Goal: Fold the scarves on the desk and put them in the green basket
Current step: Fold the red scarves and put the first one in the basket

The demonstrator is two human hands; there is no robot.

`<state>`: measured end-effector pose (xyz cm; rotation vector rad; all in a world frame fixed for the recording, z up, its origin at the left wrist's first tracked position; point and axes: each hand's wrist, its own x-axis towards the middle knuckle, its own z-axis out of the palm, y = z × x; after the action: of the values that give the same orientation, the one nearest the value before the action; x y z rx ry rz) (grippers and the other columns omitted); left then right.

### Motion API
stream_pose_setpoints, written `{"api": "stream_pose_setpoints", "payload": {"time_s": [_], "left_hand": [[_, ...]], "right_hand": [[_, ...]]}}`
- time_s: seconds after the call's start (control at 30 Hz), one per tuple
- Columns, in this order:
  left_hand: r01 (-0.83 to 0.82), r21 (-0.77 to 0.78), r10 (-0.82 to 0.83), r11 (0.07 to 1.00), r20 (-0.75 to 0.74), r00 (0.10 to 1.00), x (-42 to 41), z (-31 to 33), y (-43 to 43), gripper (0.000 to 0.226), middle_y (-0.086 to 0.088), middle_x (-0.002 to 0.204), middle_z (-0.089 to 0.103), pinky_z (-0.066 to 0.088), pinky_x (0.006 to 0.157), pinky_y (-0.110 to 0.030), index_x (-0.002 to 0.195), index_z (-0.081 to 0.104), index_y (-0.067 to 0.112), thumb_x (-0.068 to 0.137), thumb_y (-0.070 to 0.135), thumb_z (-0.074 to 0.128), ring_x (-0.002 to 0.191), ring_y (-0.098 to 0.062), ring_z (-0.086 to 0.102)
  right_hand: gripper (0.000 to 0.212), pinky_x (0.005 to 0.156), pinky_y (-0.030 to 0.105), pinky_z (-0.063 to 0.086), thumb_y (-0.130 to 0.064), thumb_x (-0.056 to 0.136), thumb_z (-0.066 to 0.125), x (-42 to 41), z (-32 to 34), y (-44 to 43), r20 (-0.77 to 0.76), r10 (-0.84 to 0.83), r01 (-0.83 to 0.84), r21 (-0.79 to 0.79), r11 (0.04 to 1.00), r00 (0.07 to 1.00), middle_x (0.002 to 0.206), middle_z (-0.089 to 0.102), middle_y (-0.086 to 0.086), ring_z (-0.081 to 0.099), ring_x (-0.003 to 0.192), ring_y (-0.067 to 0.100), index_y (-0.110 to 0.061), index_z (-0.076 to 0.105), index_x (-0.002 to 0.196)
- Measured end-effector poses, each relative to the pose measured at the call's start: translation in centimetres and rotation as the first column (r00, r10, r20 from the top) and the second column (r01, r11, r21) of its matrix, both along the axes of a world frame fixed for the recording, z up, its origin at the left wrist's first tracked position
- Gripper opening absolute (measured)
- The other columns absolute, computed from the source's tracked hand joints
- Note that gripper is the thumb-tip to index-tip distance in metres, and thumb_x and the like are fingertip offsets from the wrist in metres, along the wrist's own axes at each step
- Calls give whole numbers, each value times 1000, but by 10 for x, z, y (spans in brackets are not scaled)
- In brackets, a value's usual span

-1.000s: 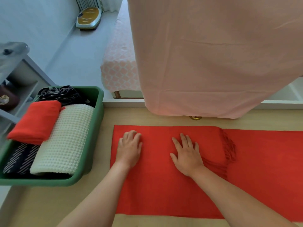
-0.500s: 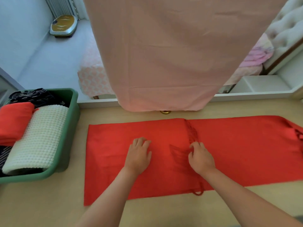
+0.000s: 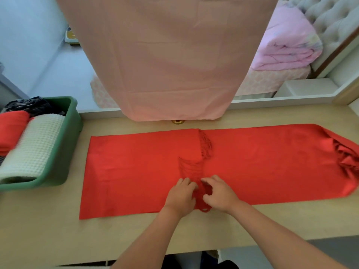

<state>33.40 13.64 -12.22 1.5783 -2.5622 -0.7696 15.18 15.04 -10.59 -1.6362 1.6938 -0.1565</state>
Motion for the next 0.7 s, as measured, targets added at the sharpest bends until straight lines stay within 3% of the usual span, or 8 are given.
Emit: {"api": "stream_pose_setpoints", "payload": {"time_s": [0.07, 0.17, 0.3, 0.37, 0.43, 0.53, 0.63, 0.7], "left_hand": [[-126, 40, 129, 991, -97, 987, 0, 2, 2, 25, 1, 108, 61, 46, 87, -37, 106, 66, 23, 85, 16, 54, 103, -22, 55], [-226, 87, 238, 970, -175, 955, 2, 5, 6, 22, 1, 98, 69, 46, 84, -33, 97, 72, 21, 83, 12, 58, 95, -20, 62], [-187, 133, 203, 973, -122, 972, 8, 3, 15, 36, 4, 99, 61, 46, 86, -38, 103, 66, 24, 69, 34, 65, 95, -19, 56], [-175, 95, 182, 980, -69, 981, 9, 2, 19, 50, 5, 105, 56, 45, 85, -38, 110, 61, 24, 65, 42, 70, 99, -18, 49], [-172, 31, 172, 985, 3, 985, 8, 5, 22, 55, 6, 109, 53, 45, 81, -37, 116, 57, 26, 66, 43, 74, 100, -17, 46], [-268, -29, 265, 963, -88, 960, 5, 11, 22, 34, 7, 106, 59, 47, 79, -36, 112, 59, 28, 78, 26, 67, 101, -19, 55], [-460, 17, 446, 888, -278, 851, 5, 17, 17, 27, 6, 103, 67, 45, 77, -30, 106, 65, 25, 84, 13, 57, 96, -16, 61], [-464, 33, 450, 885, -313, 837, 9, 23, 12, 23, 6, 99, 69, 41, 75, -28, 104, 67, 24, 86, 14, 57, 92, -16, 61]], "right_hand": [[86, 102, 22, 37, -48, 67, 65, -1, 2, 3, 1, 48, -48, -5, 999, 999, 125, 47, -4, 48, 122, 14, -25, 42, 146], [98, 102, 32, 40, -63, 60, 70, 8, 2, 6, -125, 109, -116, -54, 992, 986, 127, 46, -6, 47, 121, 14, -32, 37, 147], [48, 95, 38, 43, -32, 86, 64, 21, -1, -1, -333, 163, -222, -149, 964, 929, 123, 57, -3, 56, 118, 20, -31, 53, 133], [33, 92, 35, 46, -19, 87, 60, 22, -1, -5, -237, 83, -128, -183, 975, 968, 112, 65, -4, 61, 109, 20, -29, 64, 119], [26, 86, 30, 48, -13, 85, 64, 23, 3, -7, 22, -74, 76, -178, 981, 997, 94, 68, -8, 63, 93, 15, -28, 71, 105], [24, 72, 10, 38, -8, 88, 64, 22, 19, -12, 270, -167, 212, -147, 966, 948, 81, 57, -15, 57, 83, 10, -26, 67, 103], [34, 82, 18, 39, -21, 87, 65, 24, 34, -12, 291, -103, 138, -102, 985, 951, 95, 58, -13, 57, 96, 11, -31, 60, 119], [62, 96, 30, 38, -41, 73, 70, 27, 37, -10, 89, 25, -13, -136, 991, 996, 115, 58, -10, 53, 111, 15, -36, 50, 131]]}}
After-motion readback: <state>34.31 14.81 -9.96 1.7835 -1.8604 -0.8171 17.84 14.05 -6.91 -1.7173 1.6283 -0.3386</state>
